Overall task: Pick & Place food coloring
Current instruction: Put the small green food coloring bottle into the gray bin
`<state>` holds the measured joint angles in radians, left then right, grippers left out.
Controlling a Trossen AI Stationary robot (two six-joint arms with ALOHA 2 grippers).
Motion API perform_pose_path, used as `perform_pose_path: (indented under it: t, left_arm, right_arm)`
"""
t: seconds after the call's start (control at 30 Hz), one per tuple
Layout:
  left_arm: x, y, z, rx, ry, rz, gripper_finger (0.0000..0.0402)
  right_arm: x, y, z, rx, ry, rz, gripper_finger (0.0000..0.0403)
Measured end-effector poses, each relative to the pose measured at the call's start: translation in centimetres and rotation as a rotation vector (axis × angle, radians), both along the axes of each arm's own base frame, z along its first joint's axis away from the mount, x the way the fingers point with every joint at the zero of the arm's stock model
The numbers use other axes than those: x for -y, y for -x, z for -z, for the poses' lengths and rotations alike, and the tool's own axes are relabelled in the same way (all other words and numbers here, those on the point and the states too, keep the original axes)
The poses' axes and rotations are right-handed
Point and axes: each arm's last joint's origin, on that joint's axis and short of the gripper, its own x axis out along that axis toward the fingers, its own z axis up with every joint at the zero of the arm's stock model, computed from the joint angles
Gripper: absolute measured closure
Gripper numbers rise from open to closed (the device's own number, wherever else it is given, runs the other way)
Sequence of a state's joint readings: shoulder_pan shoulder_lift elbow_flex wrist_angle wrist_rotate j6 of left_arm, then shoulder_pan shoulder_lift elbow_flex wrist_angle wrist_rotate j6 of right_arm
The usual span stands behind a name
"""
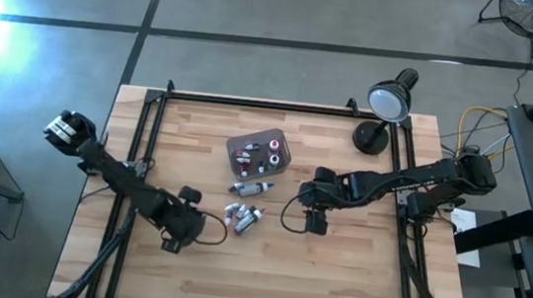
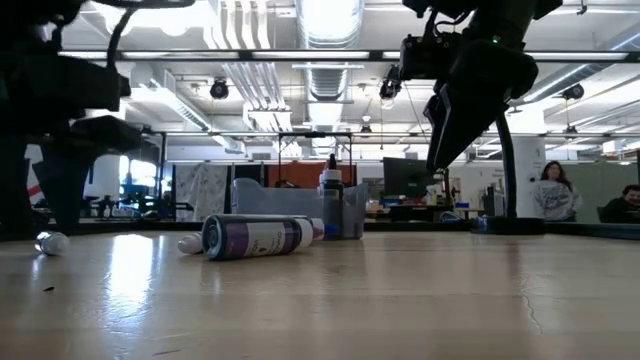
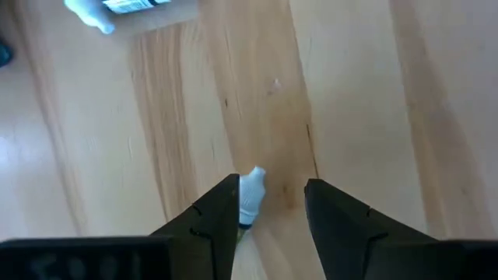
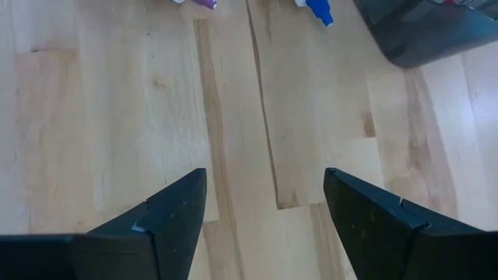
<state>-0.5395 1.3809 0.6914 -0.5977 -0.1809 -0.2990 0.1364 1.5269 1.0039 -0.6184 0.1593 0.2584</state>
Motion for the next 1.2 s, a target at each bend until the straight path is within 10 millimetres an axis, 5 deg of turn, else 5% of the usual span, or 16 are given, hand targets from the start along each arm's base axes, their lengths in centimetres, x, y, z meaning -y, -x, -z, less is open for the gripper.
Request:
perform_pose_path:
  t: [0.5, 0.73, 1.2]
  left_arm:
    - [-2.0, 0.6, 1.9, -0.055, -0.038, 0.007, 0.0276]
    - [-1.6, -0.9, 0.0, 0.009, 0.023, -0.102, 0.0276]
    - [-2.0, 0.4, 0.5, -0.132, -0.033, 0.070, 0.0276]
  right_arm:
    - [0.0, 0.0, 0.0, 0.002, -0.012, 0.025, 0.0149]
    - [0.0, 0.0, 0.0, 0.005, -0.013, 0.026, 0.0149]
    - [0.1, 0.0, 0.1, 0.007, 0.009, 0.037, 0.0149]
